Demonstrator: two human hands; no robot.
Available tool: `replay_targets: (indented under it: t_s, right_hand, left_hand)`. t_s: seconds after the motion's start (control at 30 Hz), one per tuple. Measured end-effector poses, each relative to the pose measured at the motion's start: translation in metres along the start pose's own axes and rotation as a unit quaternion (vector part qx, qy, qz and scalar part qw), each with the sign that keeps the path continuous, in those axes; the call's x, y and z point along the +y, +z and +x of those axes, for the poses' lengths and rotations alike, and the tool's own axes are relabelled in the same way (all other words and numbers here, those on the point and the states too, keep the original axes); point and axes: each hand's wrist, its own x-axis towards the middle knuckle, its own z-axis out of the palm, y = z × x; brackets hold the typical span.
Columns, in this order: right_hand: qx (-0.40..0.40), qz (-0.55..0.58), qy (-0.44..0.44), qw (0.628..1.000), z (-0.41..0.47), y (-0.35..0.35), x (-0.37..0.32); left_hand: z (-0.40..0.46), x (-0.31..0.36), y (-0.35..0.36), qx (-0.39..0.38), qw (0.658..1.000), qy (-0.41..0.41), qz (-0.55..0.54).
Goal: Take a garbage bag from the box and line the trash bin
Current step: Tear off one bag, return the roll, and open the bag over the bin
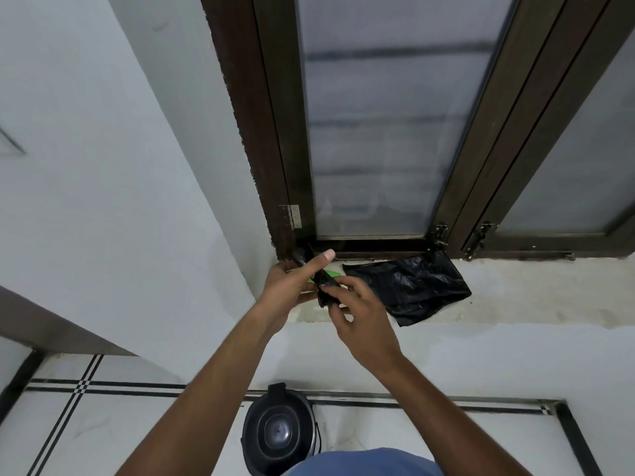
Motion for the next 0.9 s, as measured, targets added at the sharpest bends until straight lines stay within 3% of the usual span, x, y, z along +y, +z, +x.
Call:
replay_targets:
  t_s: [0.13,0.4,0.47,0.57,0.9]
  right_hand:
    - [0.017,0.052,0.033,0.998,0.001,-0.004,0.002]
    - [0.054,0.178,0.167,0.968,0.005,-0.011,-0.018]
    - [0.051,0.213,0.215,0.952,0.011,-0.009,-0.016]
    - [0.03,0.33,0.29,0.898,0.015,-0.011,-0.011]
    - [-0.024,0.375,0.332,0.865,0.009,-0.021,-0.006]
  left_hand:
    - [0.008,-0.008,-0.005,0.043,0.999,0.016,-0.023]
    - [0.004,-0.011,-0.005,0.009,0.998,0.051,-0.043]
    - [0.006,-0.012,-0.006,0.008,0.998,0.048,-0.049]
    - [0.011,-0.016,-0.009,0.006,0.997,0.032,-0.063]
    - [0.016,-0.038,-0.01,-0.049,0.995,0.01,-0.086]
